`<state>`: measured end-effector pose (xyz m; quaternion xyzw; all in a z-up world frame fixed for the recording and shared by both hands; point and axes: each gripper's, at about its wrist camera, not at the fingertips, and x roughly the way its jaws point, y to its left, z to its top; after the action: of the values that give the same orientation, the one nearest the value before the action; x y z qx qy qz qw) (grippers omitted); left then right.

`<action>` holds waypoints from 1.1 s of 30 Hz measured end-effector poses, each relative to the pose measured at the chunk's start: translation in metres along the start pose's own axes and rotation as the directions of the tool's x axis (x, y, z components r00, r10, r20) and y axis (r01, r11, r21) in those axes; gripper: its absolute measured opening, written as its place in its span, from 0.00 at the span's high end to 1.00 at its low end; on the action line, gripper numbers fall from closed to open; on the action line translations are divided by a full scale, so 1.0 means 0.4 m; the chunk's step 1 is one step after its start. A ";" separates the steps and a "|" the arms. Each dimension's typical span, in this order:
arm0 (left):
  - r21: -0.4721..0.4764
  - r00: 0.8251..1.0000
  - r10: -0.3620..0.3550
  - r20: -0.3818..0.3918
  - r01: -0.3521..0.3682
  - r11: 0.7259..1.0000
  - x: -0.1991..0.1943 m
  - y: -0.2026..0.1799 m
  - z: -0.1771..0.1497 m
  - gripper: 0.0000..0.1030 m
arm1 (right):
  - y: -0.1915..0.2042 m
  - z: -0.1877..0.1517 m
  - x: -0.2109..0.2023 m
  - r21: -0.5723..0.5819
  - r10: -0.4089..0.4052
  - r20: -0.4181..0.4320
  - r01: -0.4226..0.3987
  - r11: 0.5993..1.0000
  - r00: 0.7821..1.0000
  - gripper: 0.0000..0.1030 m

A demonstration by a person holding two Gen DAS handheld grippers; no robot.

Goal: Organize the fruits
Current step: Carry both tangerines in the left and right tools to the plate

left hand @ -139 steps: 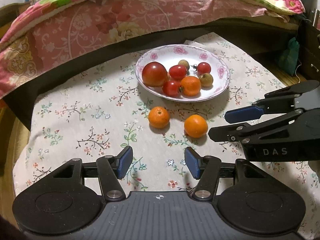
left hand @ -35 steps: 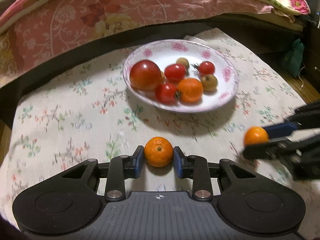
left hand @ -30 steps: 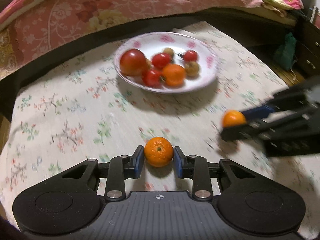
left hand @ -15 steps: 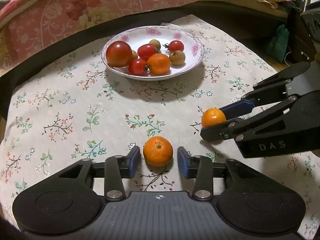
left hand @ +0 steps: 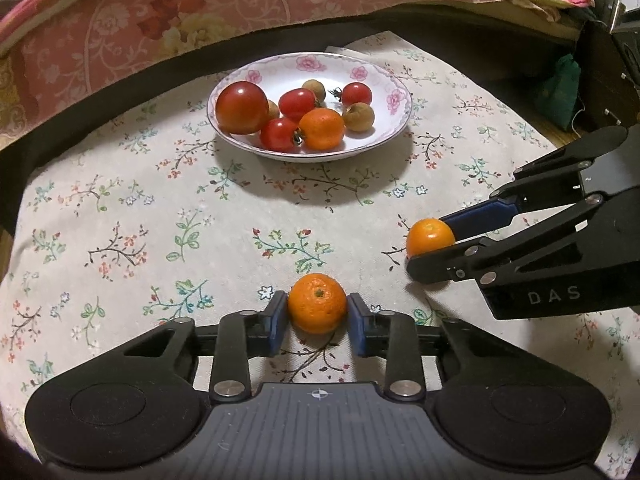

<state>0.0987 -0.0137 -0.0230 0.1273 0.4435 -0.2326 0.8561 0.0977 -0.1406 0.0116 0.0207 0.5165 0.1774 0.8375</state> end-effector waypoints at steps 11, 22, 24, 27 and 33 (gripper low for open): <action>-0.014 0.999 -0.014 0.030 0.015 1.000 -0.013 -0.003 0.011 0.62 | 0.008 0.006 -0.013 0.001 0.009 0.022 -0.009 1.000 1.000 0.69; -0.033 0.996 -0.019 0.091 0.022 0.999 -0.019 -0.003 0.072 0.62 | -0.005 0.035 -0.049 0.022 -0.008 0.092 0.006 1.000 0.996 0.69; -0.030 0.994 -0.015 0.107 0.019 0.999 -0.016 -0.005 0.091 0.62 | -0.016 0.049 -0.056 0.036 -0.013 0.109 0.010 0.999 0.994 0.69; -0.030 0.991 -0.014 0.135 0.018 0.999 -0.012 -0.006 0.126 0.62 | -0.036 0.075 -0.066 0.056 -0.025 0.141 0.017 0.998 0.990 0.69; -0.024 0.986 -0.004 0.164 0.008 1.000 0.016 -0.012 0.189 0.64 | -0.089 0.119 -0.070 0.107 -0.047 0.188 0.027 0.994 0.981 0.69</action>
<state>0.1524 -0.0519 0.0150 0.0958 0.3749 -0.2394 0.8905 0.1379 -0.1757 0.0499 0.0715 0.4430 0.1321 0.8838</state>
